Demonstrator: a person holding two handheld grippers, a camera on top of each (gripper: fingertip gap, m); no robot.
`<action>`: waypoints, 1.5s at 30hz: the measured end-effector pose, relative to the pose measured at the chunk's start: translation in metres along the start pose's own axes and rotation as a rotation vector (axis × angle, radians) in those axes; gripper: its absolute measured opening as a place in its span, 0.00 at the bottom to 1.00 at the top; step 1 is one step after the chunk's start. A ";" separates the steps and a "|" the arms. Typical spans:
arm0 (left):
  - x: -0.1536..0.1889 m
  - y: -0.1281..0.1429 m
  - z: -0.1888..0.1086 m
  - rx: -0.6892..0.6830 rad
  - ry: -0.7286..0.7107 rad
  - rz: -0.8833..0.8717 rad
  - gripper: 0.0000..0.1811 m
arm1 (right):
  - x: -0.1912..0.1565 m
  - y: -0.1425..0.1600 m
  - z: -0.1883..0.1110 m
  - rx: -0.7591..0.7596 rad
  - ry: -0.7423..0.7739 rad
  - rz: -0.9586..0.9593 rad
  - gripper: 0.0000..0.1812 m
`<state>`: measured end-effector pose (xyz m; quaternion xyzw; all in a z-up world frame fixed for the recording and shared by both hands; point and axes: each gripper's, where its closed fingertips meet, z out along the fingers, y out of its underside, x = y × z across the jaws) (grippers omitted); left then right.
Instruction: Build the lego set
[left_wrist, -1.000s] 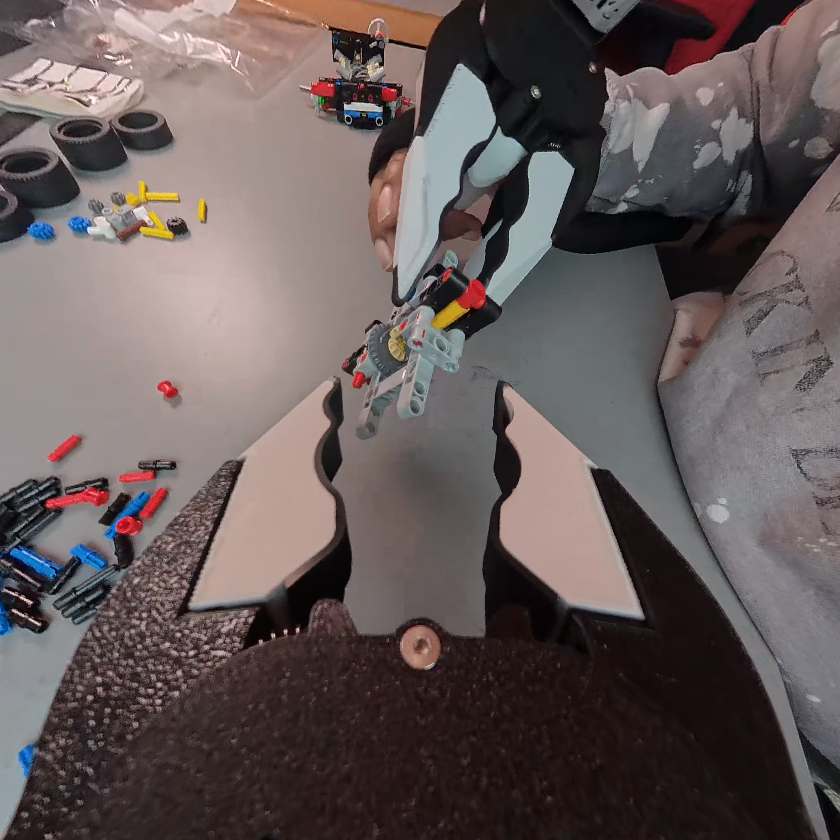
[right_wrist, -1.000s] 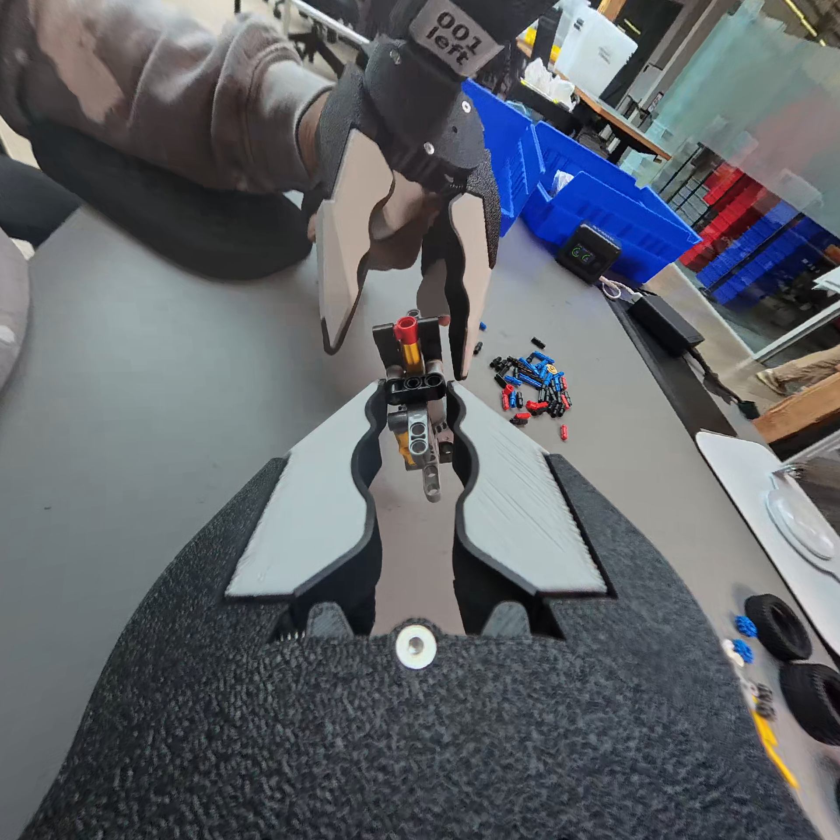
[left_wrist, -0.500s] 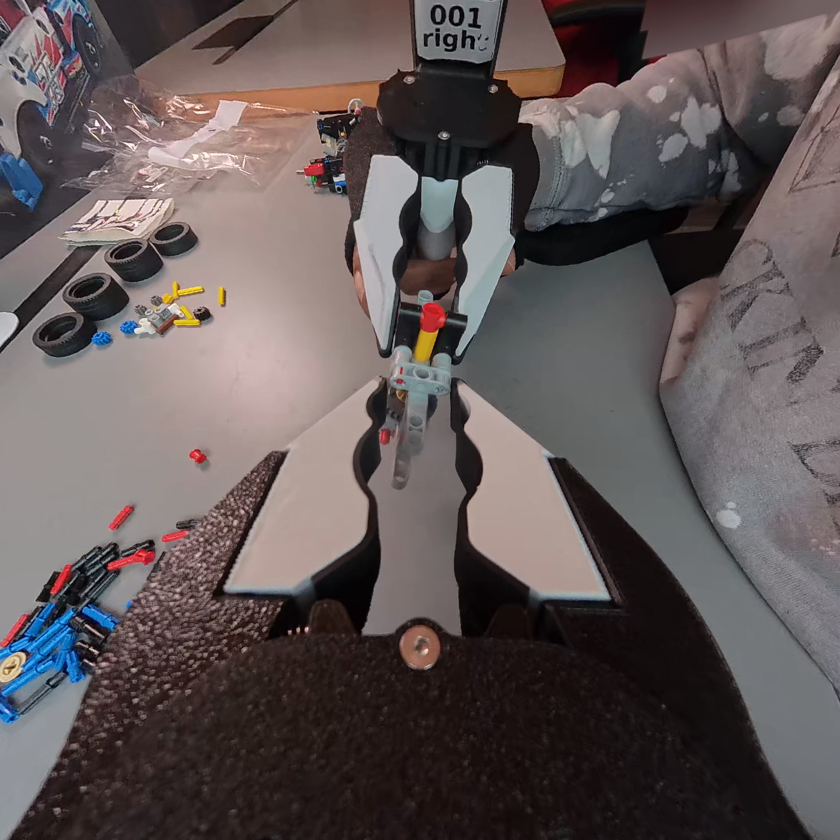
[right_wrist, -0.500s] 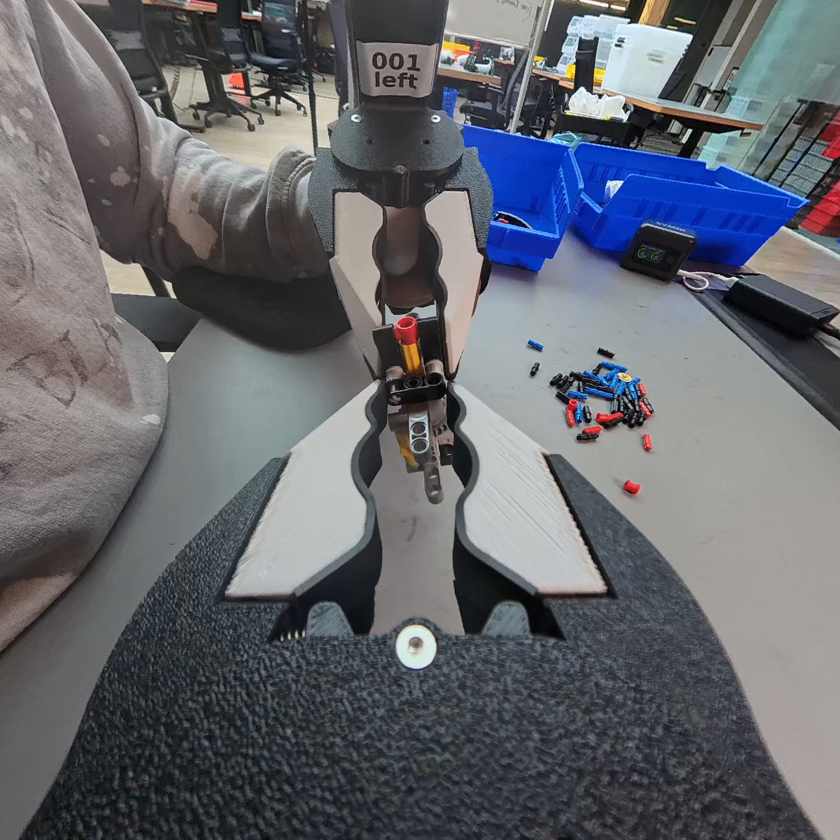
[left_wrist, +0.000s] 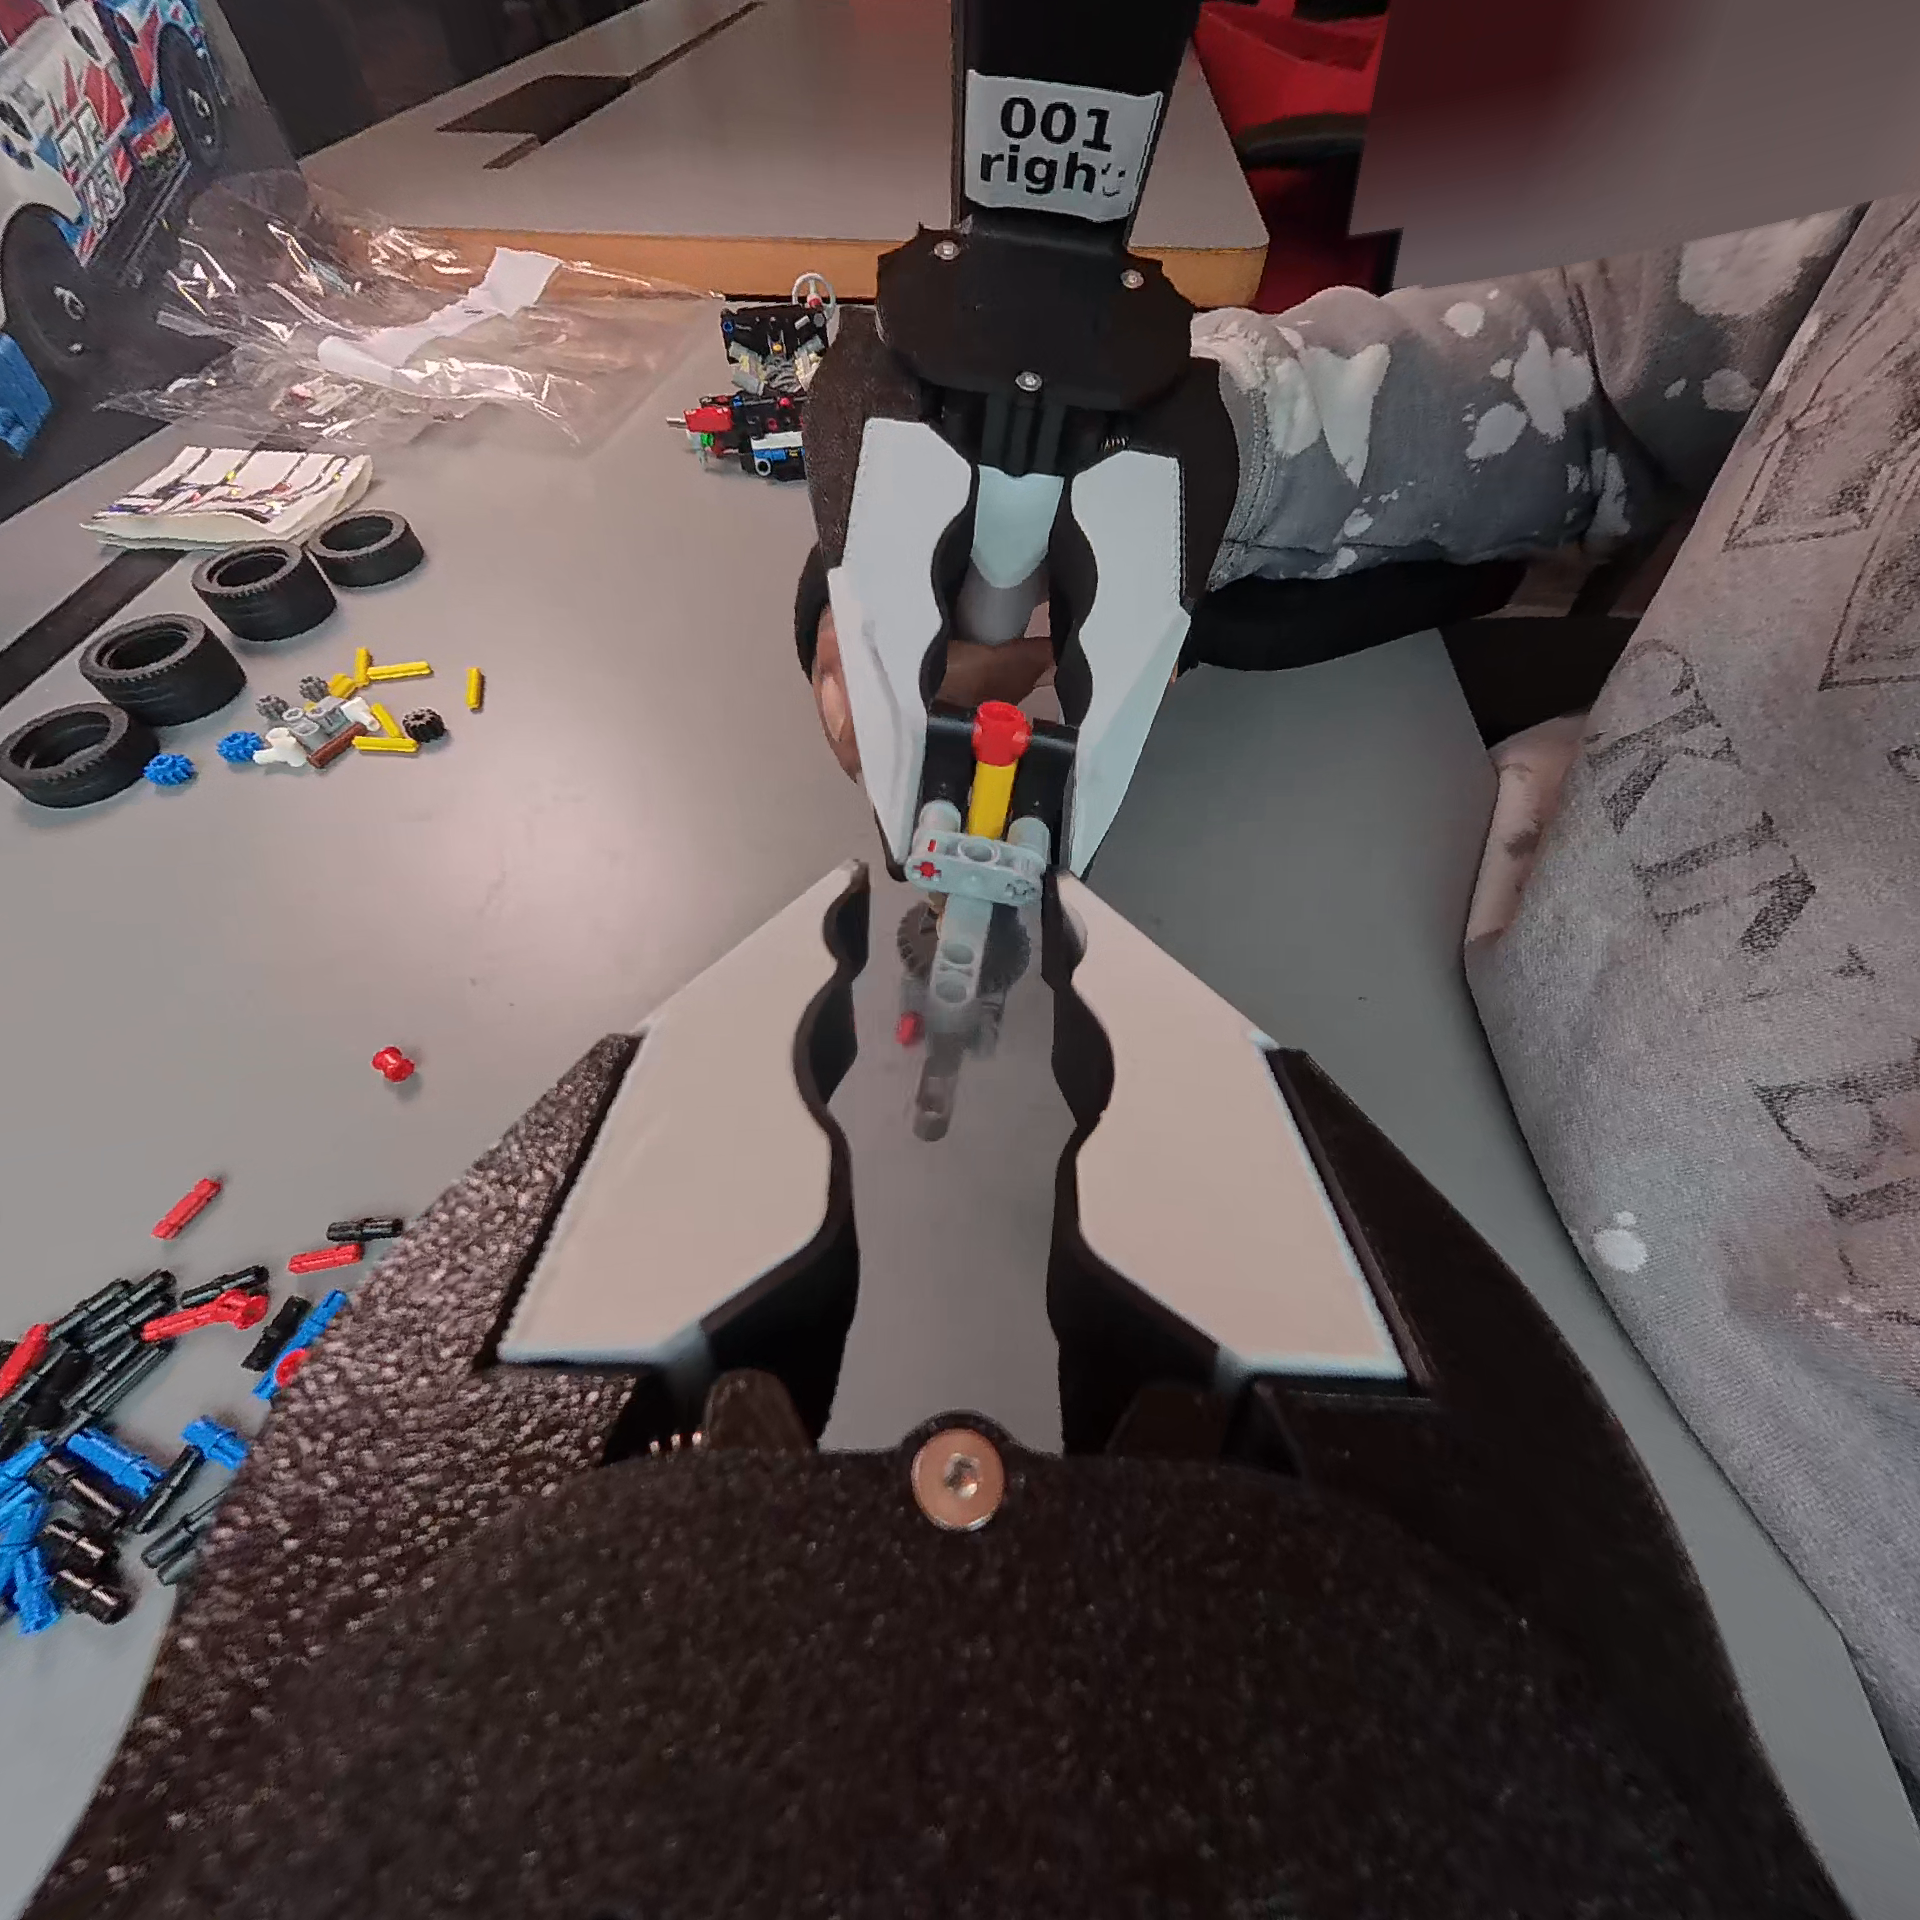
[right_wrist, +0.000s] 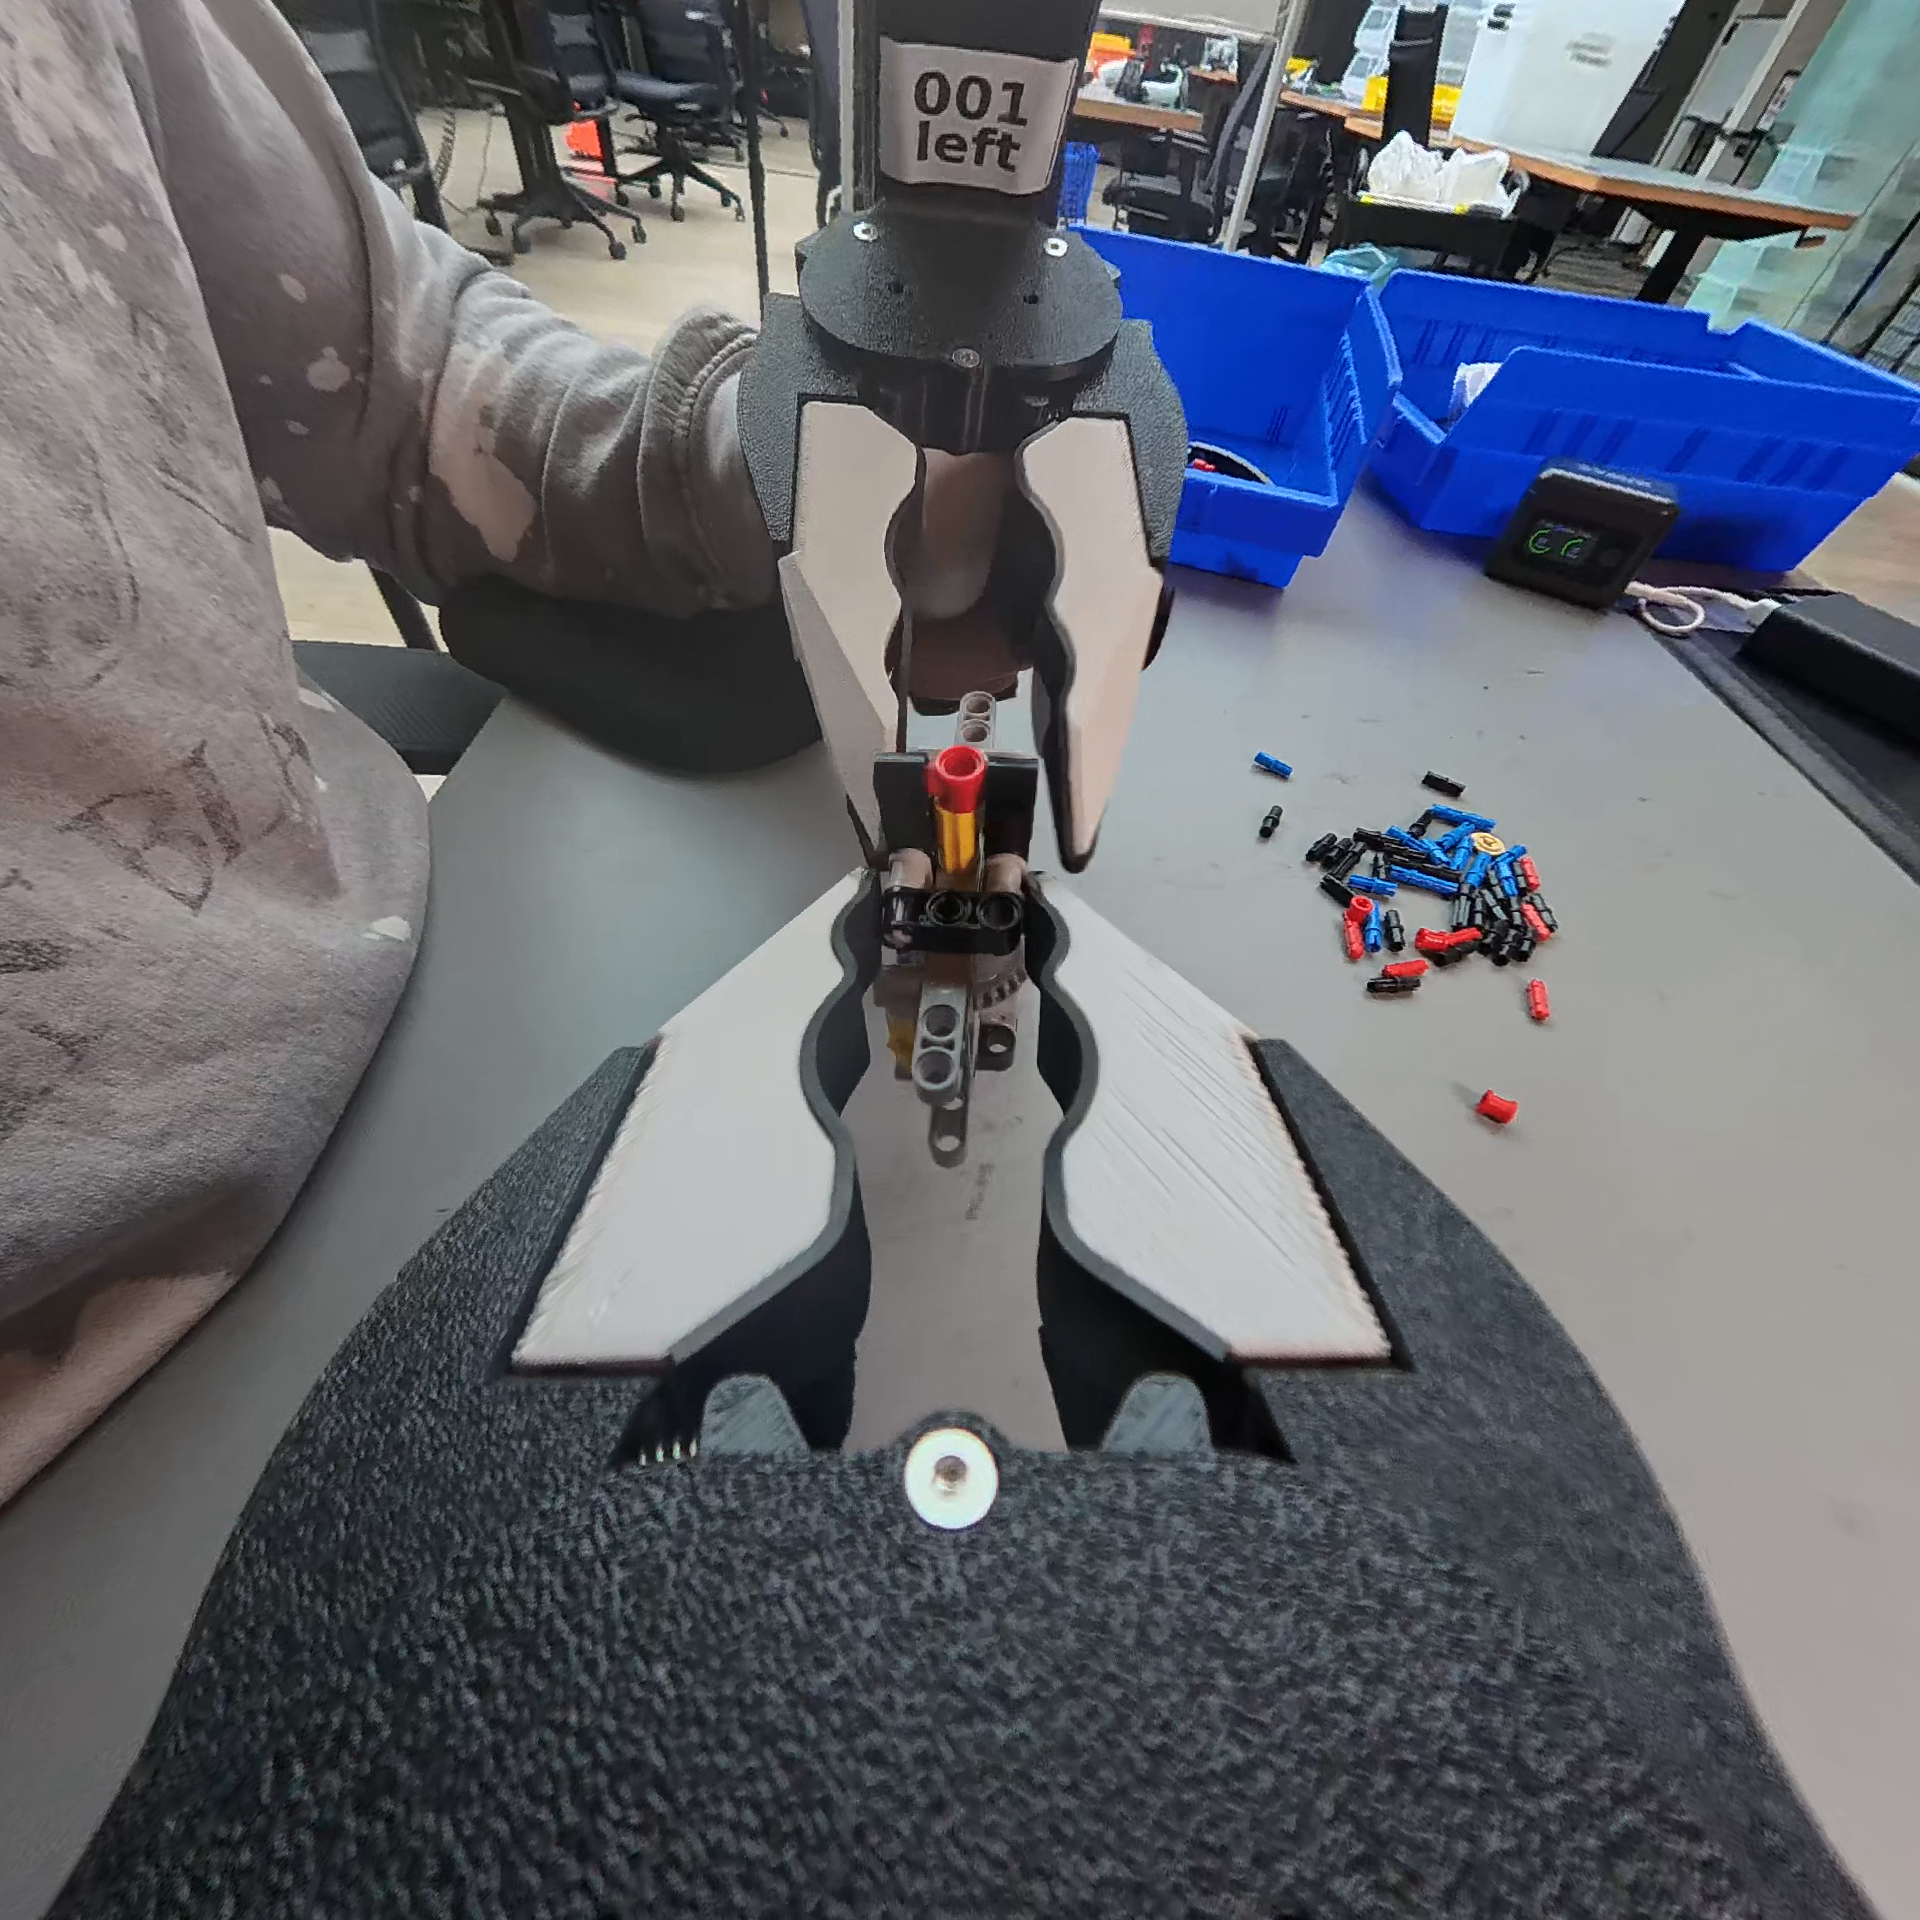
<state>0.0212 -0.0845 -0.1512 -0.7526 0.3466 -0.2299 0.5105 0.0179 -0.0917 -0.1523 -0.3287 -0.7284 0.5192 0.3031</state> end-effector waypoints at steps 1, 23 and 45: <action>0.002 0.000 0.000 0.001 0.006 0.015 0.20 | -0.001 0.002 0.001 -0.013 -0.006 0.002 0.14; 0.010 0.014 0.002 -0.148 0.031 0.021 0.13 | -0.005 0.015 0.000 -0.039 -0.086 0.096 0.13; -0.031 0.034 -0.009 -0.125 -0.088 -0.048 0.13 | 0.022 -0.004 -0.051 0.177 -0.014 0.214 0.13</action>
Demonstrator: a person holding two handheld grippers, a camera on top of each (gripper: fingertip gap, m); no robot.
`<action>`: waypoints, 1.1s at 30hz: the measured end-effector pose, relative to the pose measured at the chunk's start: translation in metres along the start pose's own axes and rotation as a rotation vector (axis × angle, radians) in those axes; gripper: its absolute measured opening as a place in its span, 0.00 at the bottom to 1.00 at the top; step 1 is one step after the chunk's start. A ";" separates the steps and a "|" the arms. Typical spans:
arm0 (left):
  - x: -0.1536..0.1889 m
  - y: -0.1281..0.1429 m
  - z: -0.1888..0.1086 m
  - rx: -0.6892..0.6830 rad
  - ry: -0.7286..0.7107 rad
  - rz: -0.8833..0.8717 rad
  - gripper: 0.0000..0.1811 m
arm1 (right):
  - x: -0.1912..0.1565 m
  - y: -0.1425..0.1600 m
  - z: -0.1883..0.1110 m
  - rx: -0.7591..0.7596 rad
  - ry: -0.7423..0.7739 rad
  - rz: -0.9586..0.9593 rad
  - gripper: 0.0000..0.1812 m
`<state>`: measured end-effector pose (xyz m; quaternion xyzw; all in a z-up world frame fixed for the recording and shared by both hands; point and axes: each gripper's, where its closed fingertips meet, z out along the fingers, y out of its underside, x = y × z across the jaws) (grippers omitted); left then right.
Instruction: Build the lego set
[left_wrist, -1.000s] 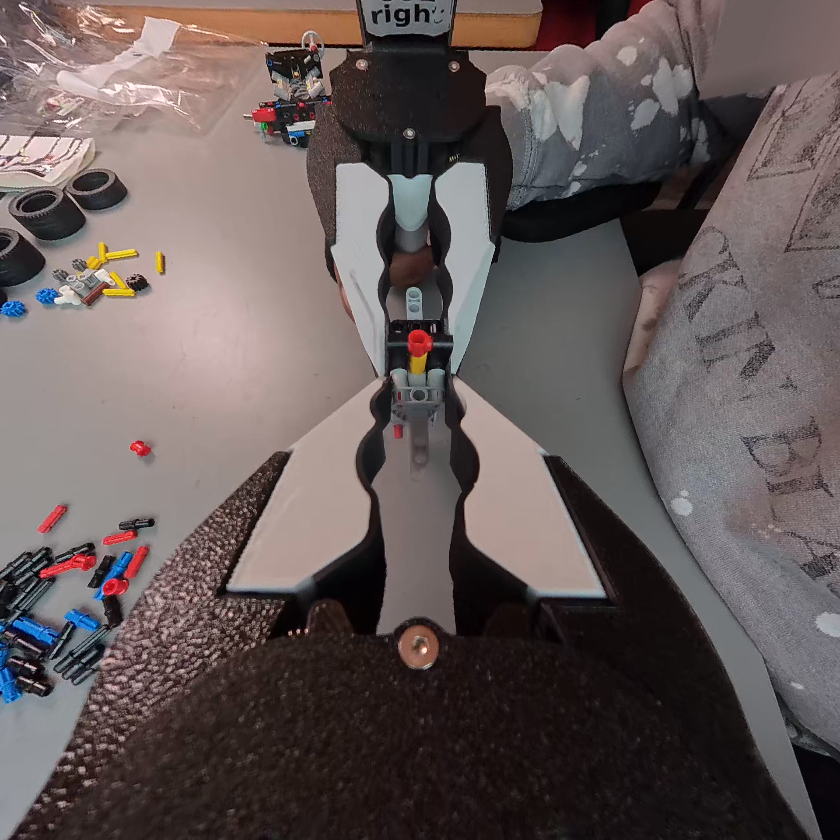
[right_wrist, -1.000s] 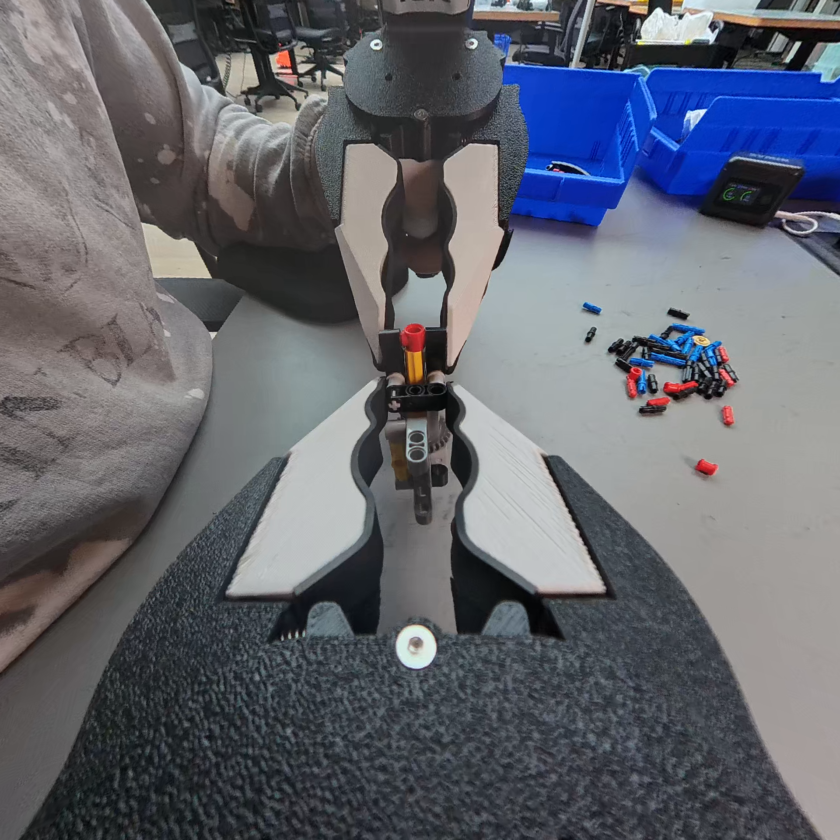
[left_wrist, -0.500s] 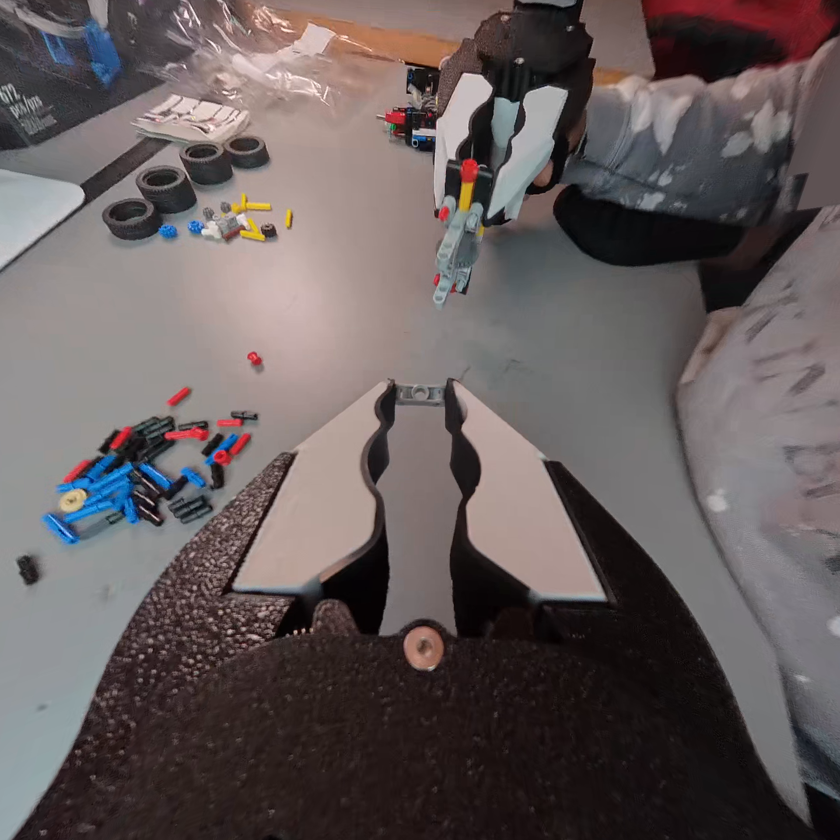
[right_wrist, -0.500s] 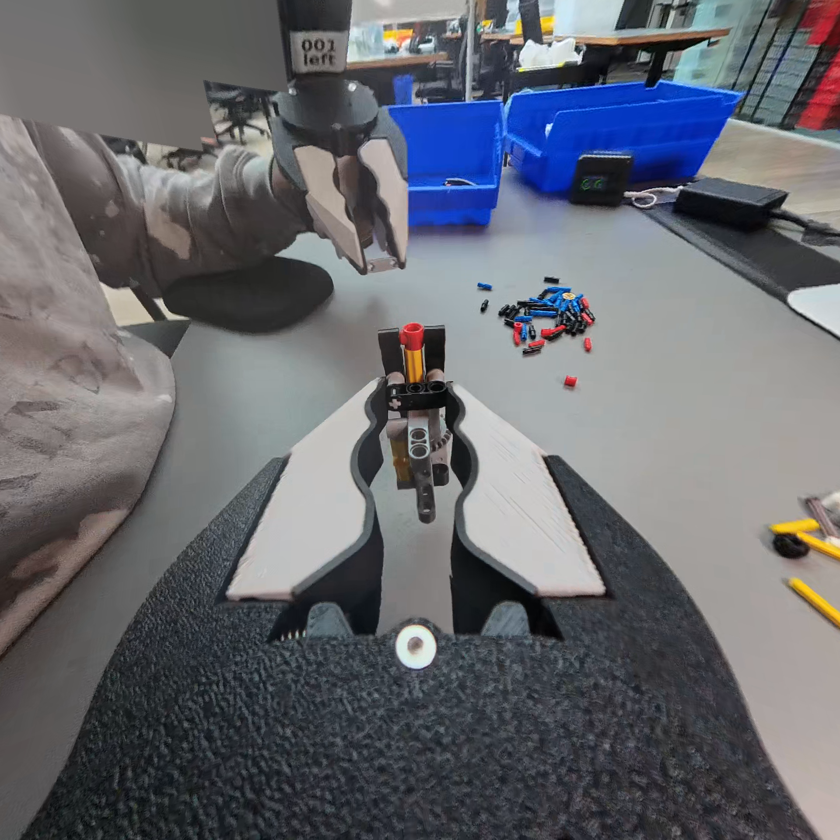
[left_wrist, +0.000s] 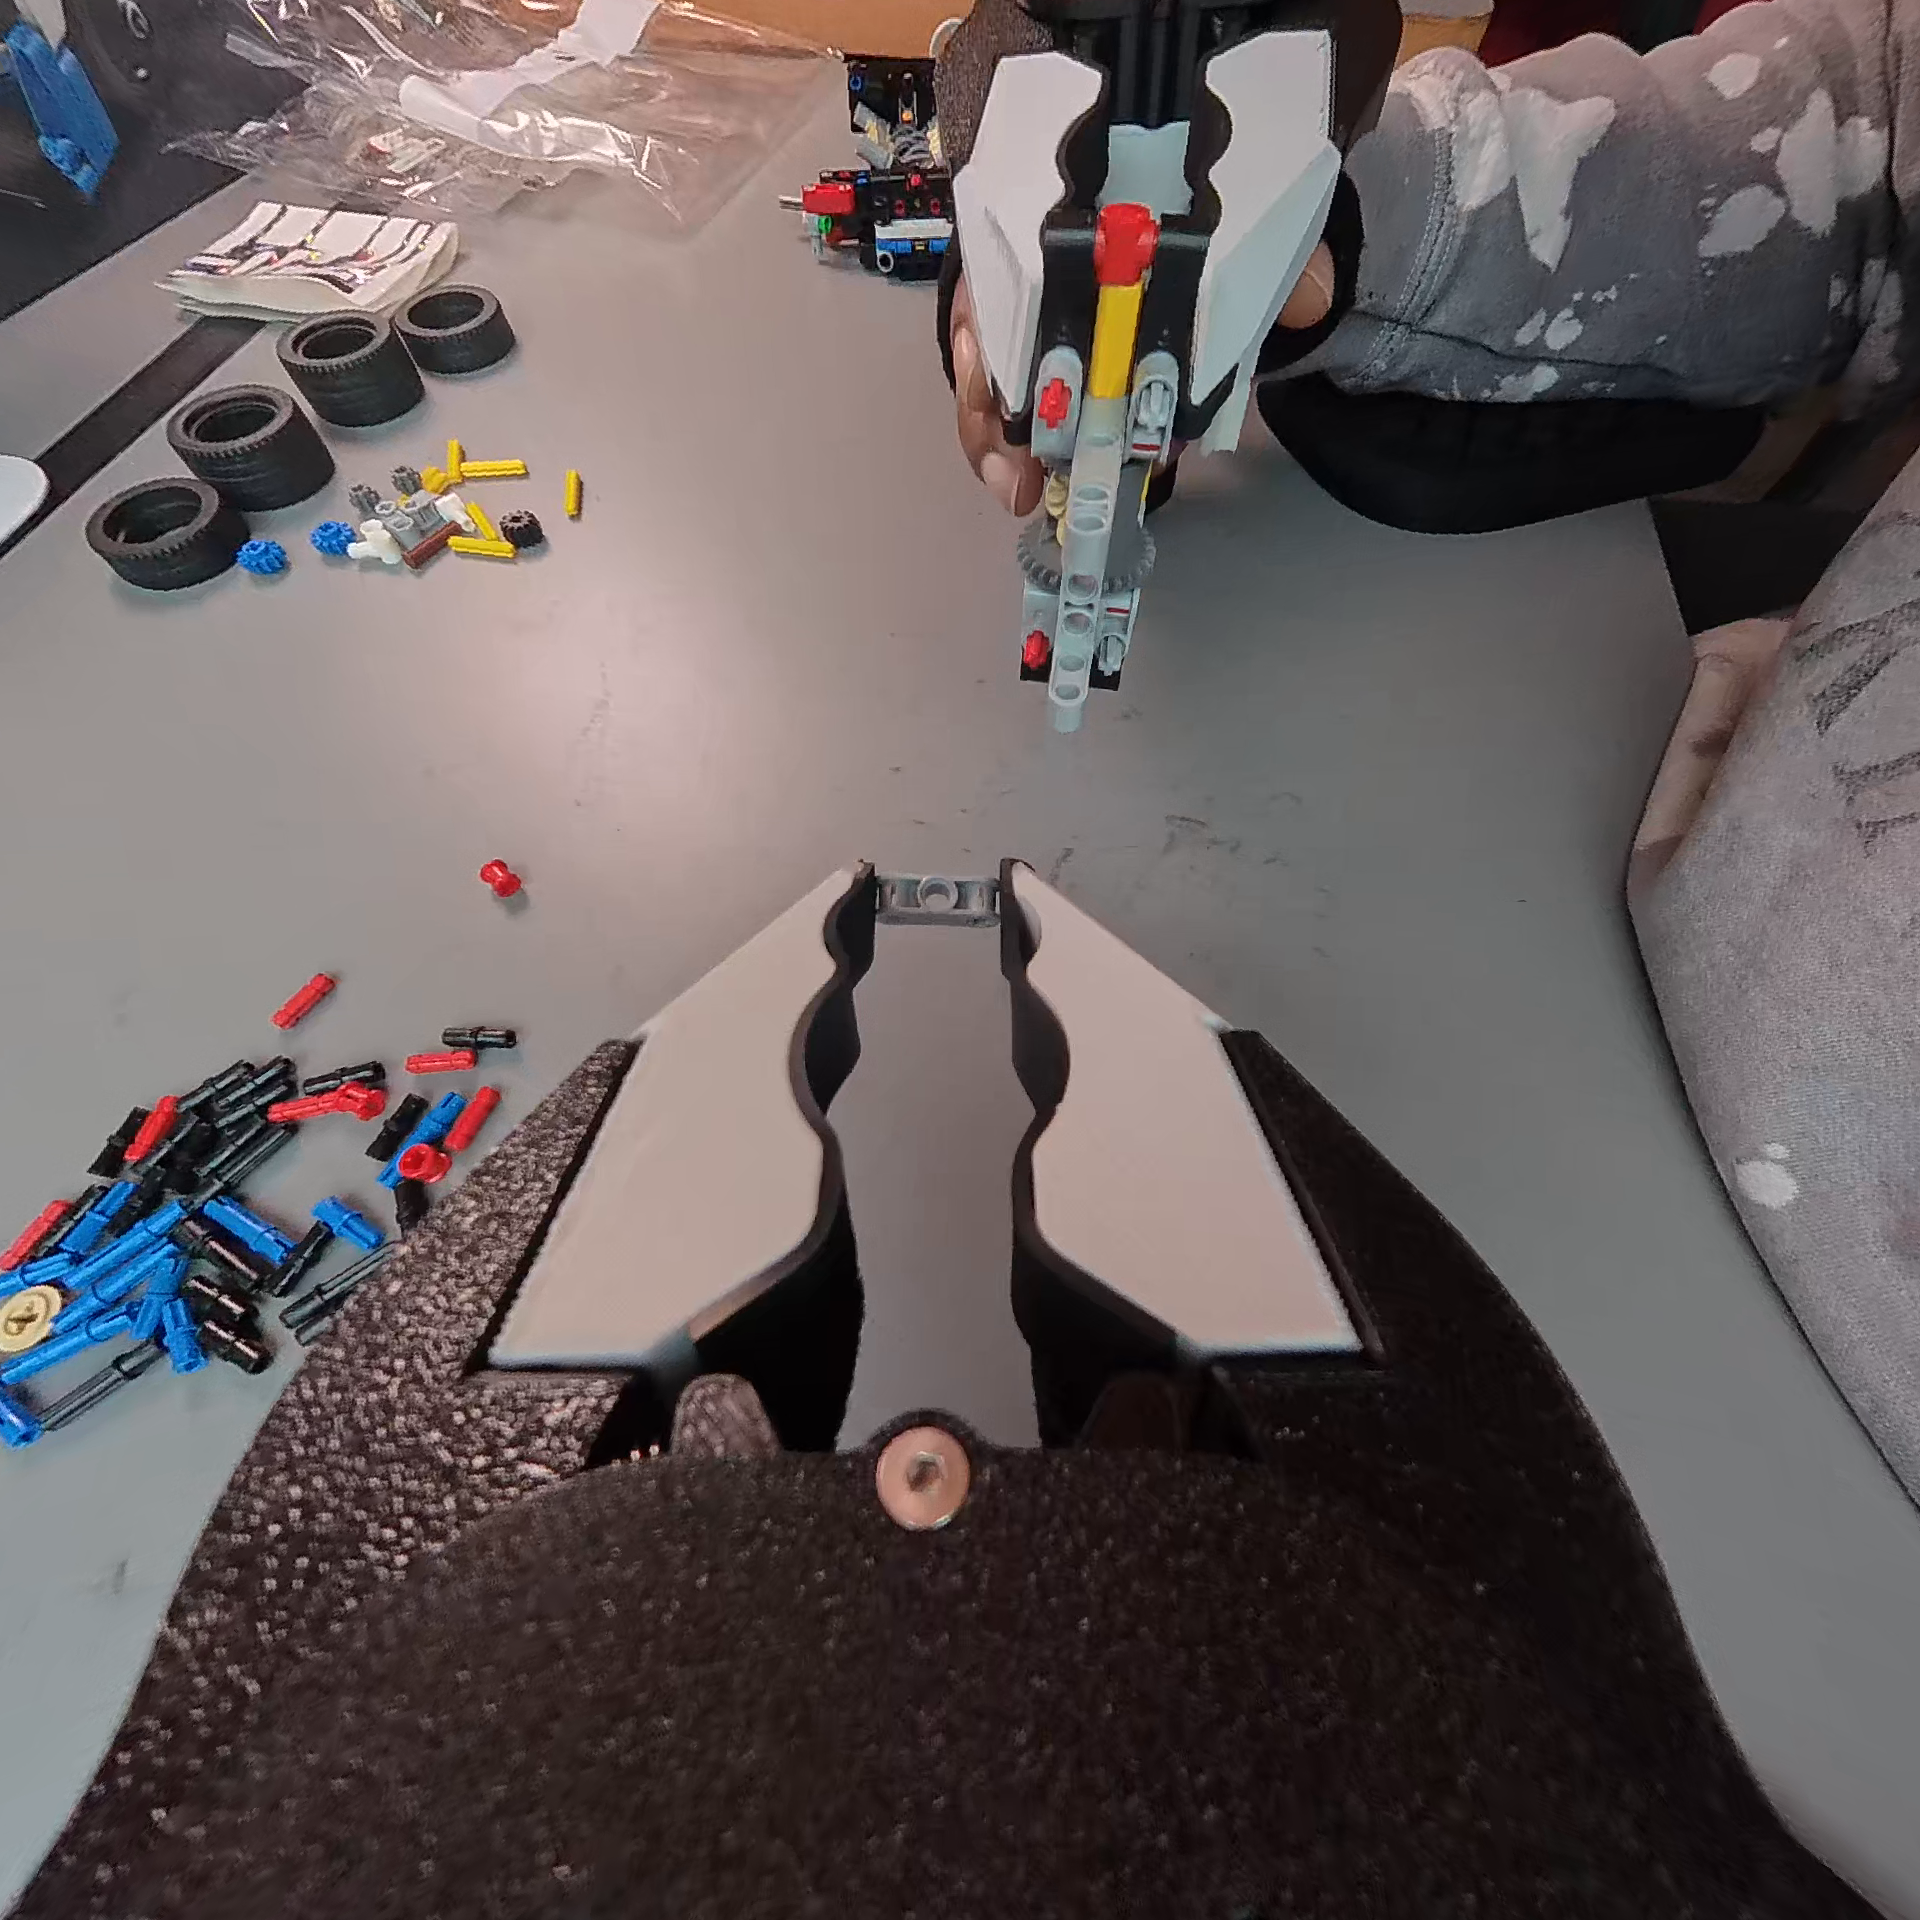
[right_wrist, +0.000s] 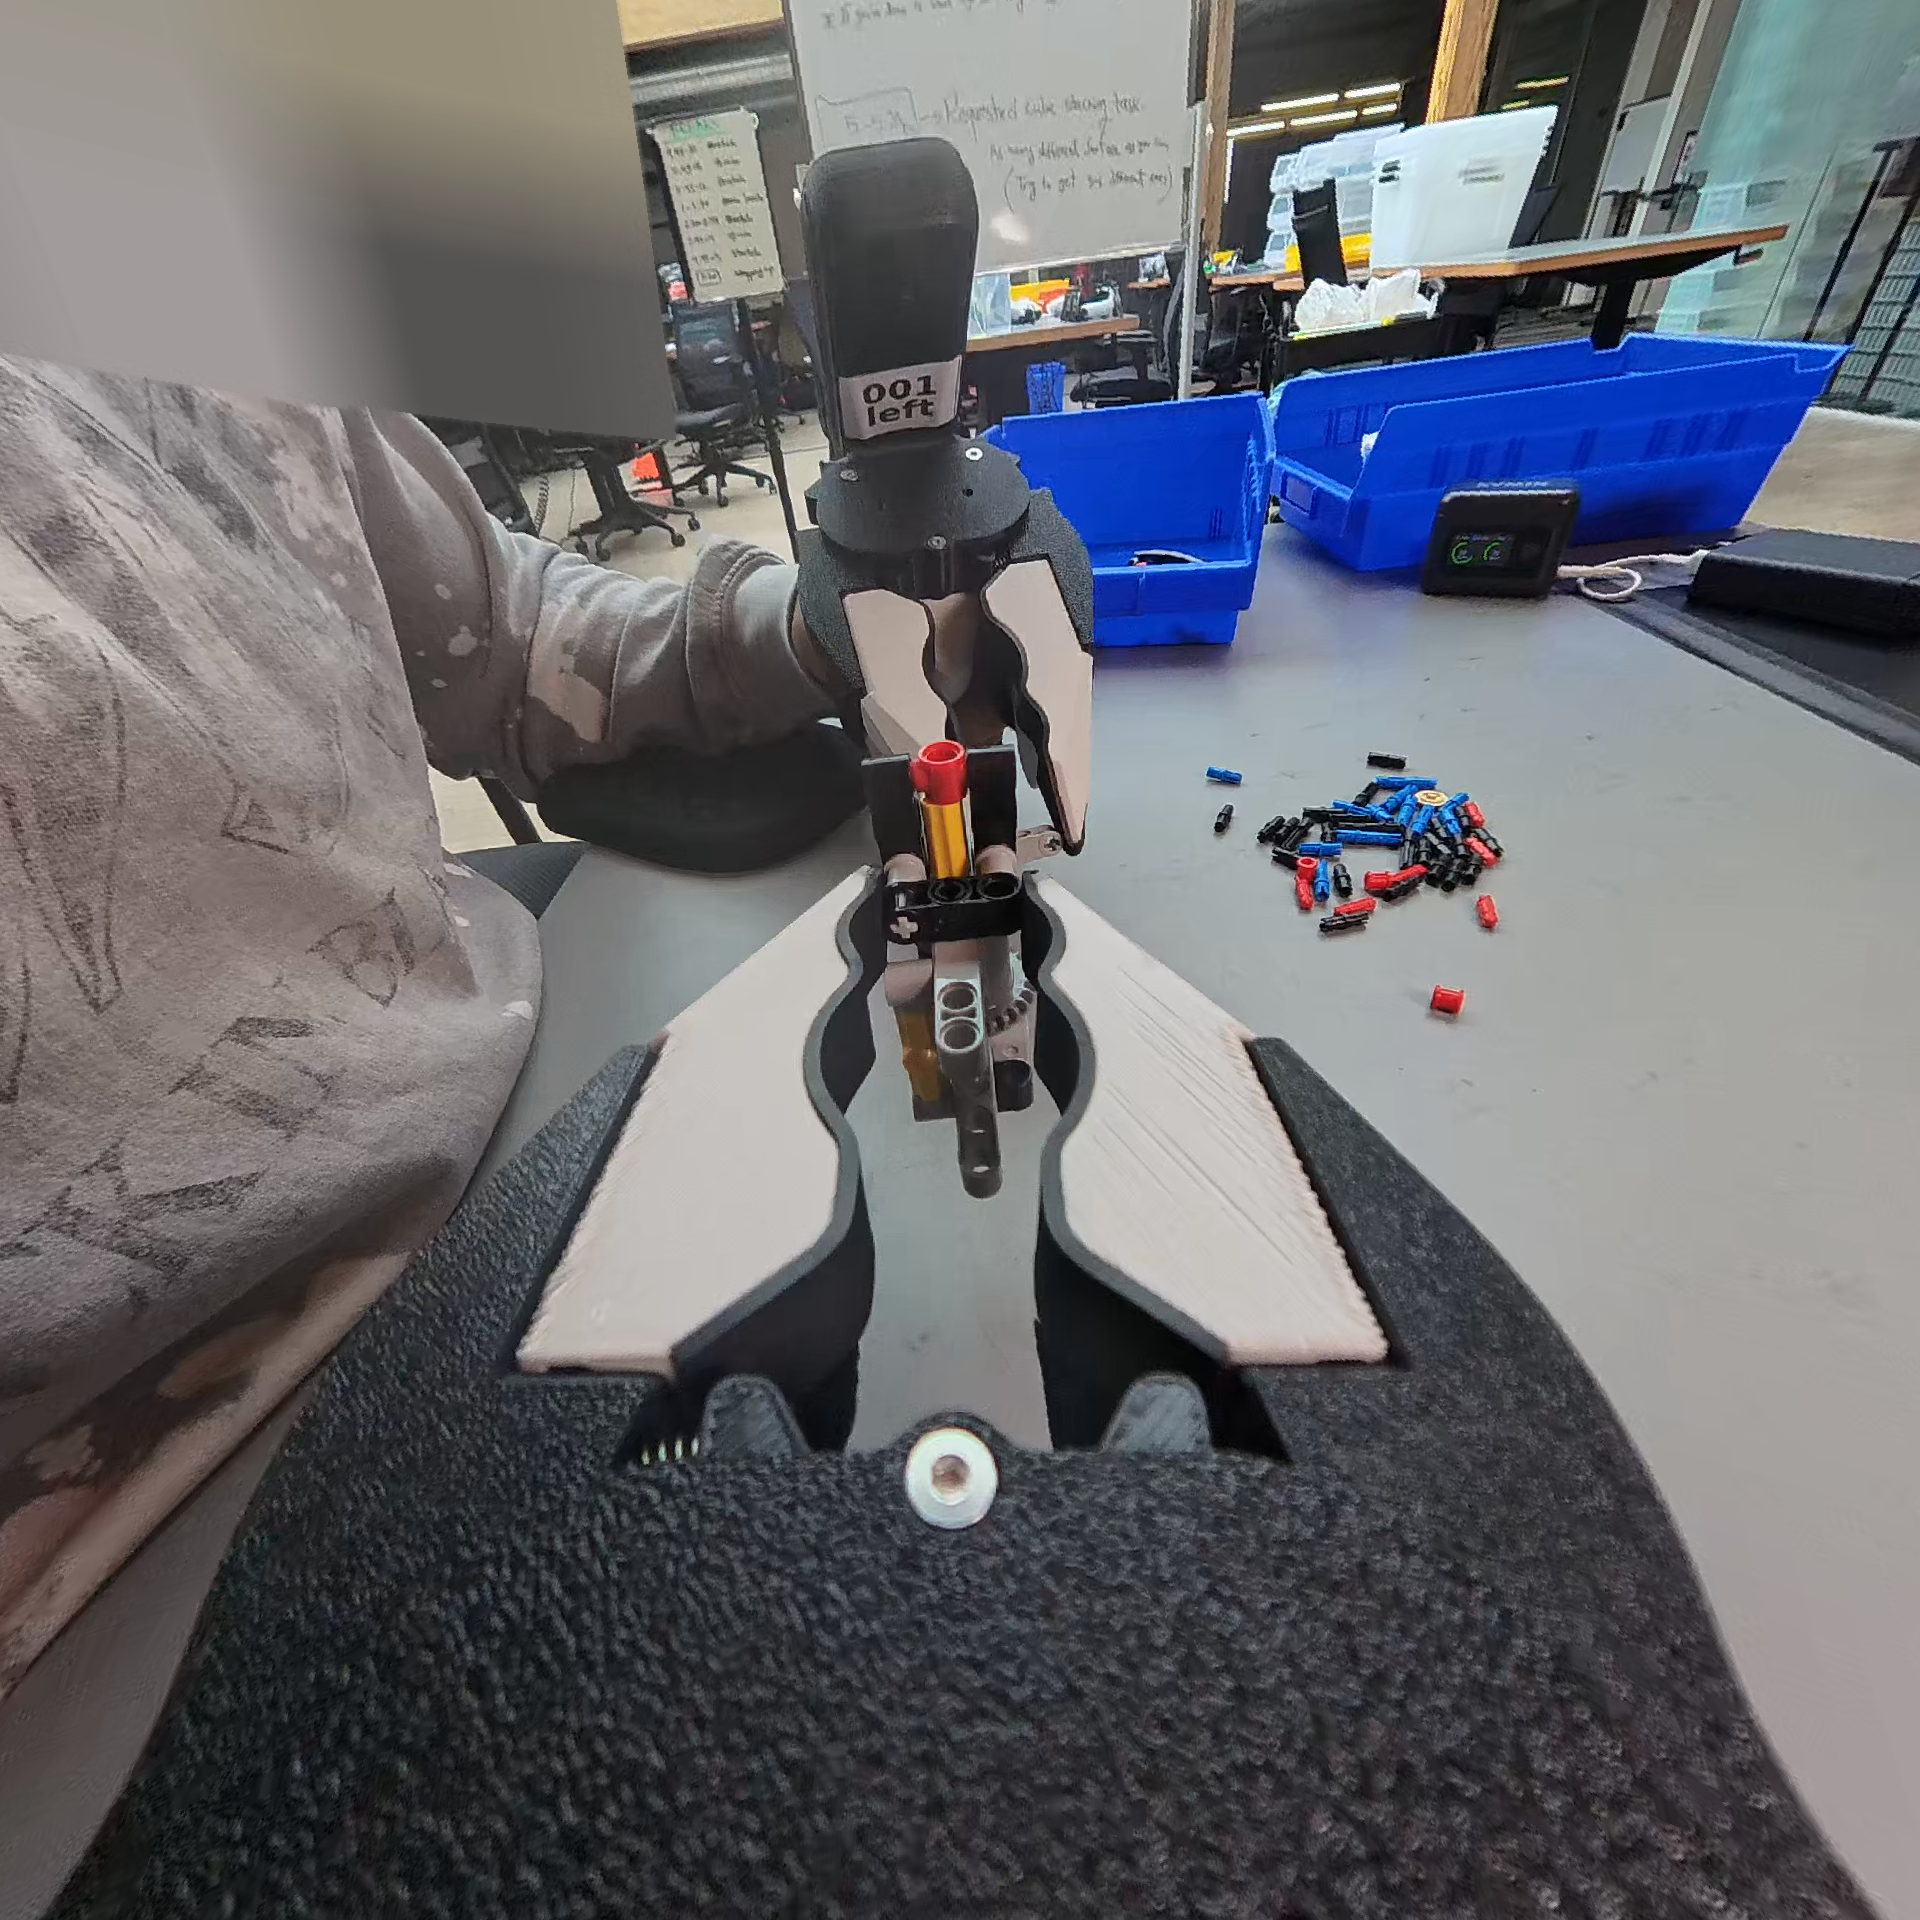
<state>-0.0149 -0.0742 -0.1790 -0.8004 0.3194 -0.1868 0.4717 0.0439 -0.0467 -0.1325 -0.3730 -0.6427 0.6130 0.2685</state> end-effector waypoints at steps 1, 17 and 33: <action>0.000 0.000 0.000 0.007 0.001 -0.003 0.13 | 0.000 0.001 0.000 -0.003 0.002 0.003 0.13; 0.014 -0.002 0.010 0.053 0.102 -0.136 0.36 | -0.006 0.009 0.006 -0.031 -0.014 0.031 0.13; 0.052 -0.032 0.021 0.152 0.250 -0.099 0.06 | -0.019 0.011 0.033 -0.061 -0.004 -0.041 0.14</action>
